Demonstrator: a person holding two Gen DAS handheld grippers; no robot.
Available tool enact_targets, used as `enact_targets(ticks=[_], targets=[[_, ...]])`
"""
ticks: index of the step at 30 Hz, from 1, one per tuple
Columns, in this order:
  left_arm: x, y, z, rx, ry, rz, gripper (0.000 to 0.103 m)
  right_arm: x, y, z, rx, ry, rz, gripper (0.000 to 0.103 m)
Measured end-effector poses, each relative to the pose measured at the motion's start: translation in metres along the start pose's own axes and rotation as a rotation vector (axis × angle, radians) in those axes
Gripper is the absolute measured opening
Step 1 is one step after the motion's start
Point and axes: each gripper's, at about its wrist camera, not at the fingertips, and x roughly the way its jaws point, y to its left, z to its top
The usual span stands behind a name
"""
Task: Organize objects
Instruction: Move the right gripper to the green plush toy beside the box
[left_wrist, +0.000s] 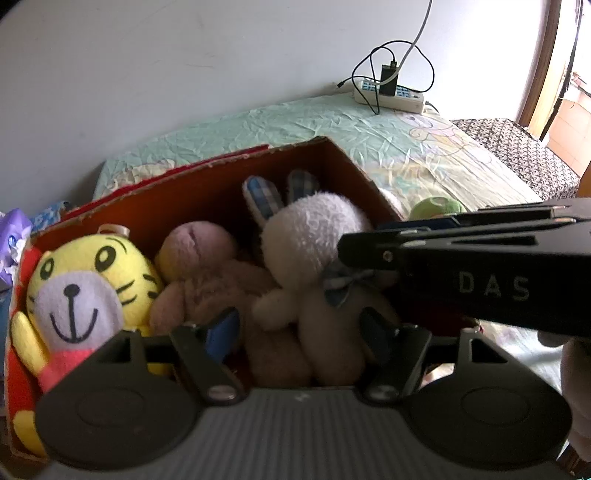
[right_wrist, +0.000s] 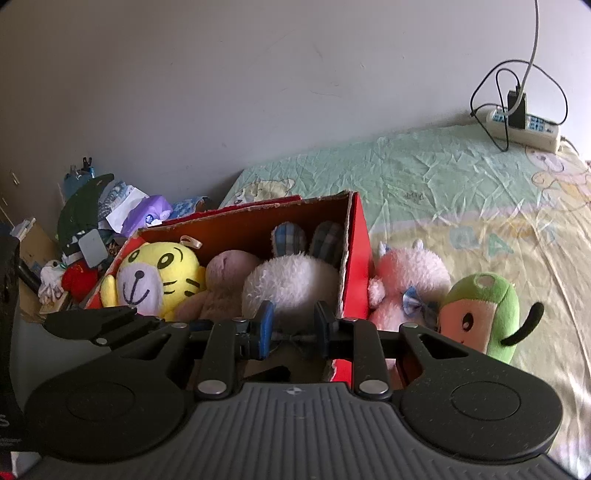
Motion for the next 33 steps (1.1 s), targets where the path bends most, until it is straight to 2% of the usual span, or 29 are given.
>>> enact_targets(ticks=[8,16,26,33], targets=[[-0.015,-0.004,-0.003,0.034,-0.034,0.037,0.075,-0.014,-0.001,-0.009,0.036,-0.011,0.023,0.026],[-0.037,-0.006,-0.006,0.048,-0.076,0.063,0.074,-0.042,-0.007,-0.019,0.082,-0.072,0.033,0.027],[-0.059,-0.021,-0.007,0.053,-0.118,0.005,0.069,-0.069,-0.036,-0.036,0.18,-0.117,-0.025,0.027],[-0.067,-0.051,-0.003,0.085,-0.147,-0.058,0.068,-0.075,-0.07,-0.047,0.244,-0.098,-0.049,0.027]])
